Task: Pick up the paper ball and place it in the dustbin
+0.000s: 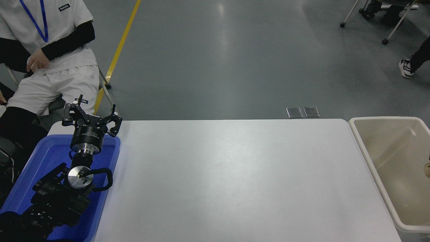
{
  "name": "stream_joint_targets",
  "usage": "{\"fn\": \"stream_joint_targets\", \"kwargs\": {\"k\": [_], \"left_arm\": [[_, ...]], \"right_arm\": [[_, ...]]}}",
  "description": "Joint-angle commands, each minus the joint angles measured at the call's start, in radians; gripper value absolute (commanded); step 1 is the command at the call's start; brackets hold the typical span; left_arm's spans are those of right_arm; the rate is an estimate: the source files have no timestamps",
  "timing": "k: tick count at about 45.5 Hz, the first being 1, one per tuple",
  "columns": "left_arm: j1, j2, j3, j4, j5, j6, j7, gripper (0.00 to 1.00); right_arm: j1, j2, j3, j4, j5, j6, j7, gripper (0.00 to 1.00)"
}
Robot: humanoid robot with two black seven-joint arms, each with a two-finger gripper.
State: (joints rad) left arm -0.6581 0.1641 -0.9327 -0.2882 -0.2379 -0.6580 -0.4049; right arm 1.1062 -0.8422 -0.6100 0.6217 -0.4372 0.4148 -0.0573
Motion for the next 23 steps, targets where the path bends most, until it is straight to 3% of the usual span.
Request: {"fn": "stream_joint_targets", "kwargs": {"k": [1, 11, 23], "left_arm": [[0.0, 0.0, 0.0, 0.0, 0.0, 0.0, 0.0, 0.99], [0.0, 0.0, 0.0, 0.0, 0.0, 0.0, 0.0, 0.99], [0.0, 0.0, 0.0, 0.0, 0.0, 0.0, 0.001, 0.99]], "right_arm": [[-0.166, 0.078, 0.105, -0.049, 0.058, -0.247, 0.001, 0.0], [-0.247, 0.17, 0.141, -0.14, 0.161, -0.404, 0.004, 0.0], [-0.31, 0.293, 0.199, -0.286, 0.183, -0.511, 0.004, 0.0]]}}
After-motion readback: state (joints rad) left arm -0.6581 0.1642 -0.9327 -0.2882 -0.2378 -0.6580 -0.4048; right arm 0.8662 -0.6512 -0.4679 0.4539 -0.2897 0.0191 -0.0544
